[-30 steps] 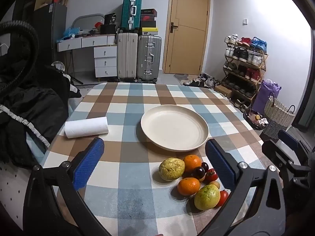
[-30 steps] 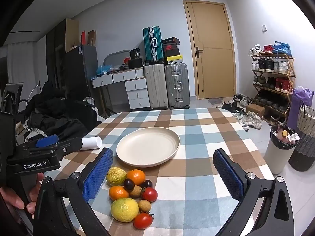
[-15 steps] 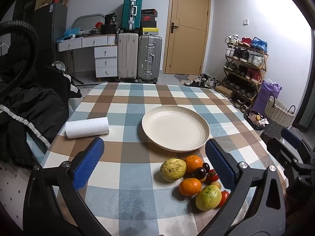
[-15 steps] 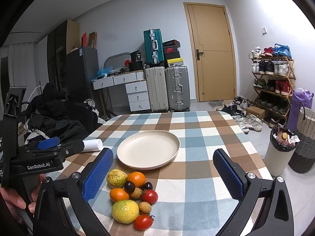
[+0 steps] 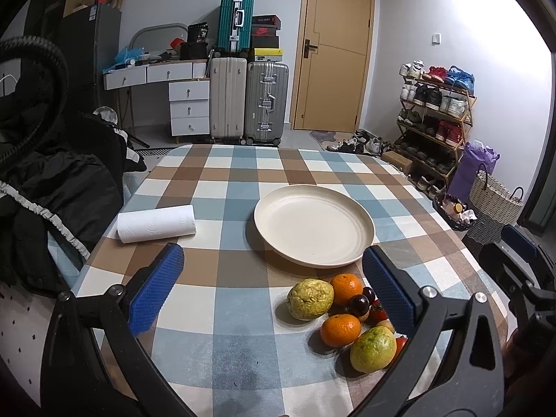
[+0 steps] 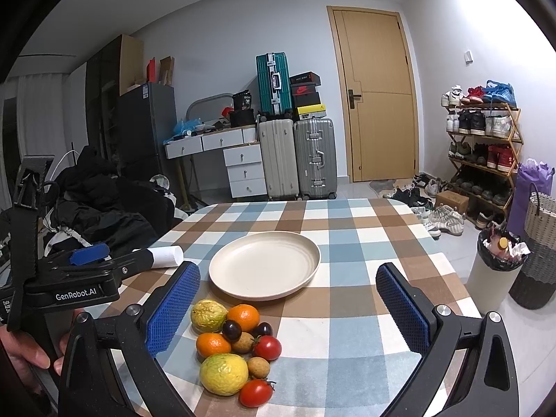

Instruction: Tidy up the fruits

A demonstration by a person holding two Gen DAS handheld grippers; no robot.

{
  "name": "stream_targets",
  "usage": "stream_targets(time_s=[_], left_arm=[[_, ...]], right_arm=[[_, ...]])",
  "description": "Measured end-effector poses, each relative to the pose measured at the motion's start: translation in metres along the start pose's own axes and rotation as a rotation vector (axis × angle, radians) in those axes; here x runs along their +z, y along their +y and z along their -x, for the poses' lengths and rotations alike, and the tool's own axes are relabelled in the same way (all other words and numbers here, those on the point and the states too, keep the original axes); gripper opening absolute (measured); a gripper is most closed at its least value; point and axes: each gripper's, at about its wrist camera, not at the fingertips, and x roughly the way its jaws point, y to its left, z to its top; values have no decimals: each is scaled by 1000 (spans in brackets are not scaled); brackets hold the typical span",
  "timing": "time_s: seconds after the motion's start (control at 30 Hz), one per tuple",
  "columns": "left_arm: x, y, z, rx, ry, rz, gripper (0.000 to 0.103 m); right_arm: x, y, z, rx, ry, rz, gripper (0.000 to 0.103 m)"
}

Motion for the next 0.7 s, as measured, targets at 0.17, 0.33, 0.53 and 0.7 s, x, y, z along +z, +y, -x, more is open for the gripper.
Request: stream_targets(time_s=[0.17,0.33,0.53,0.7], left_arm=[[0,0,0,-4,-3,-1,103],[0,0,0,-9,2,-5,103],[-1,-1,-1,-9,-2,-8,103],[-2,-1,-1,-10,-1,-7,103]], right_arm=[[0,1,0,1,-1,0,103],[-1,0,-1,9,3,-12,103],[-1,1,1,10,-4,-14,103],[-1,0,1,9,-3,-13,103]])
